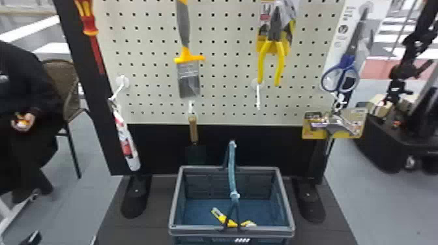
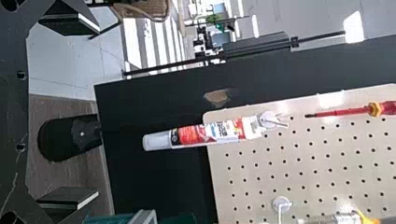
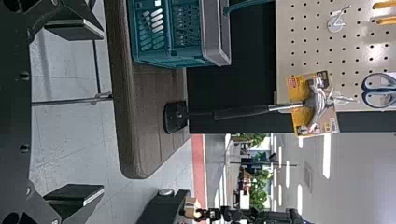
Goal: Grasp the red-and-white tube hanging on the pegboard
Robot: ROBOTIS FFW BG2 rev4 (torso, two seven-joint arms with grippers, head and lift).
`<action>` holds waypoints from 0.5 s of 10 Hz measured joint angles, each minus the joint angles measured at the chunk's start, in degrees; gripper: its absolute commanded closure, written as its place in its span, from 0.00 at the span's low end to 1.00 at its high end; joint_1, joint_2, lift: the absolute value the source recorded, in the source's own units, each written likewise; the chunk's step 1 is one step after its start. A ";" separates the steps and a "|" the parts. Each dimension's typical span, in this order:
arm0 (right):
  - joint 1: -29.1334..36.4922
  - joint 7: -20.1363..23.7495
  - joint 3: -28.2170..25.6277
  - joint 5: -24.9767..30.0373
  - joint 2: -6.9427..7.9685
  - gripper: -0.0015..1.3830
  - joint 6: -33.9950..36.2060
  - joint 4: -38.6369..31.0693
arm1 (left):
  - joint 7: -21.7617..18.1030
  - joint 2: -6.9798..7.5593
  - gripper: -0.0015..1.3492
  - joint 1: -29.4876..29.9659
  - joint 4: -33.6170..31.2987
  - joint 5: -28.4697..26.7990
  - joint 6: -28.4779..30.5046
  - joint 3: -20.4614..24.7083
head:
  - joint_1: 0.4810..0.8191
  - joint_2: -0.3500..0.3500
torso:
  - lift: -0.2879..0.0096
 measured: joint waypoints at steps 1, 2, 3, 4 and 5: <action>-0.04 0.04 0.00 0.05 0.13 0.10 0.00 0.11 | -1.74 0.71 0.07 -3.13 2.23 0.88 1.20 0.37 | 0.20 0.50 | 0.63; -0.17 0.09 0.03 0.19 0.21 0.10 0.00 0.28 | -2.67 1.65 0.07 -6.40 4.51 1.53 2.15 0.54 | 0.20 0.50 | 0.63; -0.26 0.17 0.05 0.25 0.28 0.10 0.00 0.35 | -3.77 2.64 0.07 -9.38 6.14 1.96 3.26 0.63 | 0.20 0.50 | 0.63; -0.26 0.31 0.07 0.23 0.37 0.10 0.00 0.40 | -5.80 3.69 0.06 -12.82 7.84 2.88 4.68 1.00 | 0.20 0.50 | 0.63; -0.26 0.47 0.08 0.19 0.45 0.10 0.00 0.52 | -8.15 4.86 0.06 -16.86 9.58 3.50 6.30 1.48 | 0.20 0.50 | 0.63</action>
